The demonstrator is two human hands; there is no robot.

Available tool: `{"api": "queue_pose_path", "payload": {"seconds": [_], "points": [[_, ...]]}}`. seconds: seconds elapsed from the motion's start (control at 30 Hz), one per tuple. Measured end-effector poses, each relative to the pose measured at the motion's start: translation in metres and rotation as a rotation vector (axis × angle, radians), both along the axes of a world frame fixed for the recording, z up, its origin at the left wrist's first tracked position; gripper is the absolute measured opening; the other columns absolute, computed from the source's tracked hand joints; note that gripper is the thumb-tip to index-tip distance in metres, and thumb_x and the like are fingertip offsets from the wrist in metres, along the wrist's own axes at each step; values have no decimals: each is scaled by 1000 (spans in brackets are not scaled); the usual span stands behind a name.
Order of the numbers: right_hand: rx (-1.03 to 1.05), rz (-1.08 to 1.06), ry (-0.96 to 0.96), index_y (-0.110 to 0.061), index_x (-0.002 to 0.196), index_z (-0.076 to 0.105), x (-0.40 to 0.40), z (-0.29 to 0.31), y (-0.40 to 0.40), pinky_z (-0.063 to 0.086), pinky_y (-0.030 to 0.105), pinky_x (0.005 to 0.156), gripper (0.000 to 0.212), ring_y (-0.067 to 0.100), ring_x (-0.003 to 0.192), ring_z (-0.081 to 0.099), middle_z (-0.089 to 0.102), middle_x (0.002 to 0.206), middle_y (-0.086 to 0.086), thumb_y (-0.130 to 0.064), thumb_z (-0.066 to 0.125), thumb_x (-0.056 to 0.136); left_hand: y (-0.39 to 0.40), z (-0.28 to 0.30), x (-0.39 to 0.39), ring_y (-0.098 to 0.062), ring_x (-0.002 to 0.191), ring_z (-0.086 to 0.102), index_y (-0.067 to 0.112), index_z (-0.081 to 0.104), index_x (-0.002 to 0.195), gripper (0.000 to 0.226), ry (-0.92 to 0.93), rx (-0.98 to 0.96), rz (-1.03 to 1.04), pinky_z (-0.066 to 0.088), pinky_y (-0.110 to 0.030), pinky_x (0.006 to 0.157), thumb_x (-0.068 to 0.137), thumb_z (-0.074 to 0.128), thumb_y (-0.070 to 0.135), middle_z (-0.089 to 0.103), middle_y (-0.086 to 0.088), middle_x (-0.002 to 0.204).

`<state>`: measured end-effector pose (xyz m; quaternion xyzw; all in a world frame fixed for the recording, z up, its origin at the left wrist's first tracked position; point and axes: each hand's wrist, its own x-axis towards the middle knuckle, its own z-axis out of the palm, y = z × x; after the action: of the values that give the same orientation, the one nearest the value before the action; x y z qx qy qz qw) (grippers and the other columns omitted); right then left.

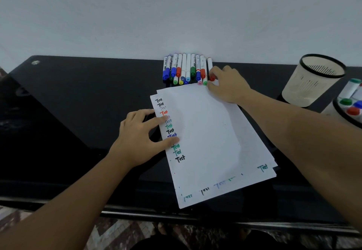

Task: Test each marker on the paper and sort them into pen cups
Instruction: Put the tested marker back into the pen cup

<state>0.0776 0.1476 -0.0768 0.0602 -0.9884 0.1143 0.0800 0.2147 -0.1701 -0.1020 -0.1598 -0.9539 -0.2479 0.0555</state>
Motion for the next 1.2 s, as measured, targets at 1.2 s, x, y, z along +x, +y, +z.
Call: {"api": "queue_pose_path", "payload": {"seconds": [1.2], "points": [[35,303,13,-22,146,40,152,36,-54,50,40,75,43,24,95,61,64,114,4,-44,30,111,0,1,8,-16,131,39,32,58,141,75,154,59,-41,33,-43,111,81,58,76,50,8,140]]}}
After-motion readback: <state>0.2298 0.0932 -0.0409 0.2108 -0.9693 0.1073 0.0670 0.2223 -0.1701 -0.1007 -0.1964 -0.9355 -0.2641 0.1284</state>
